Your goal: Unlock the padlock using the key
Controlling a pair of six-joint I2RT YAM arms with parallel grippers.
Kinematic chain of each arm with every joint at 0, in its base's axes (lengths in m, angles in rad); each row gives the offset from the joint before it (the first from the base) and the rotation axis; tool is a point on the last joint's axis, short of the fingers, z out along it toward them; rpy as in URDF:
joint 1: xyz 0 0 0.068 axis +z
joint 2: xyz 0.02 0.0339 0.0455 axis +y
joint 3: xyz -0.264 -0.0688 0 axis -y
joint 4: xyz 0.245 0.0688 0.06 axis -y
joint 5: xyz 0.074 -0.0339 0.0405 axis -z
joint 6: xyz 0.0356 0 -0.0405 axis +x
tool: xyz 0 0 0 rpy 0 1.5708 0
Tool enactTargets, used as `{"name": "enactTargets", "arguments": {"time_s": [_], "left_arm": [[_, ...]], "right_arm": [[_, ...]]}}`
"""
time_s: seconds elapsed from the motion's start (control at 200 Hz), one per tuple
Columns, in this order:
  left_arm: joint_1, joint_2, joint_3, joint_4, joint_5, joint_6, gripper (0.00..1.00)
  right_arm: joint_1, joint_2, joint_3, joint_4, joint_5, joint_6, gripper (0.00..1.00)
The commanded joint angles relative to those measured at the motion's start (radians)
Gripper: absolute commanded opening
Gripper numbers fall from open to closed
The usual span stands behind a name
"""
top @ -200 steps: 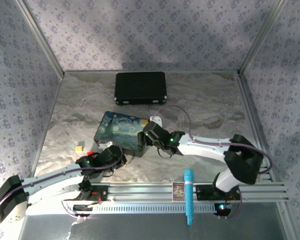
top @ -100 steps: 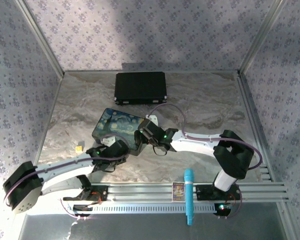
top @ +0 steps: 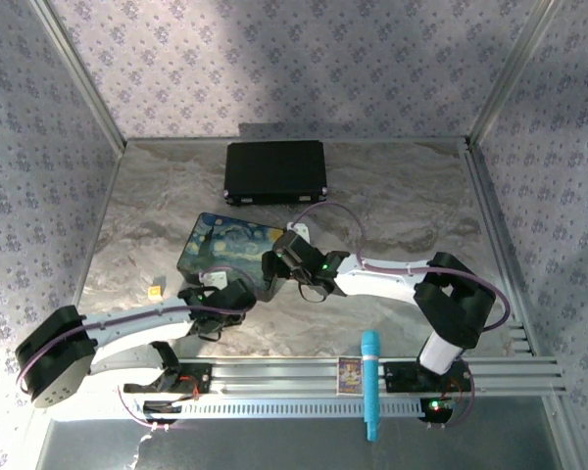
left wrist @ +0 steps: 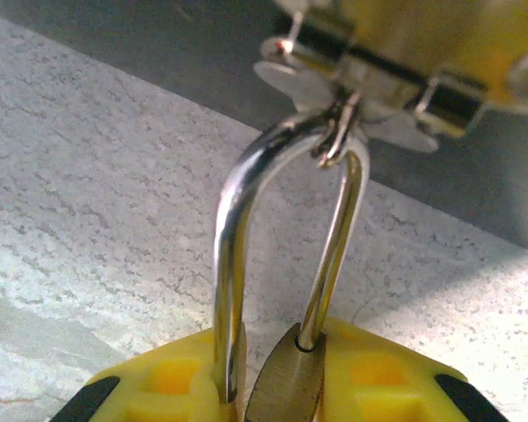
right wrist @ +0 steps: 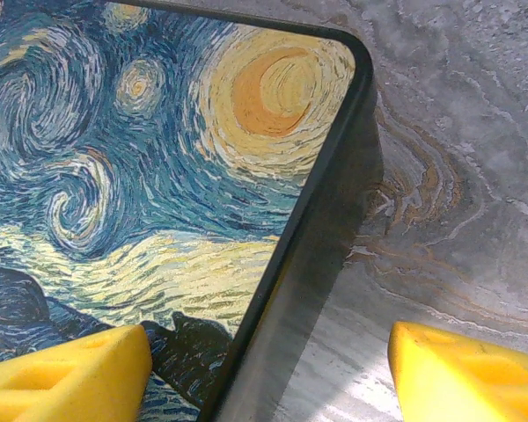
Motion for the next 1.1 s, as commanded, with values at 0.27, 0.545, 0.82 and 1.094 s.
{"name": "enactTargets", "arguments": {"time_s": [0.27, 0.545, 0.82, 1.094], "left_arm": [[-0.065, 0.185, 0.138, -0.220, -0.121, -0.001, 0.22], [-0.176, 0.332, 0.224, -0.166, -0.128, -0.061, 0.29], [-0.227, 0.454, 0.301, -0.174, -0.120, -0.077, 0.20], [-0.236, 0.456, 0.331, -0.281, -0.164, -0.086, 0.03]], "right_arm": [[-0.018, 0.073, -0.064, -0.123, -0.017, -0.001, 0.73], [-0.030, 0.079, -0.078, -0.110, -0.030, -0.001, 0.74], [-0.036, 0.086, -0.087, -0.090, -0.035, 0.003, 0.74], [-0.044, 0.085, -0.095, -0.090, -0.040, 0.004, 0.75]]}}
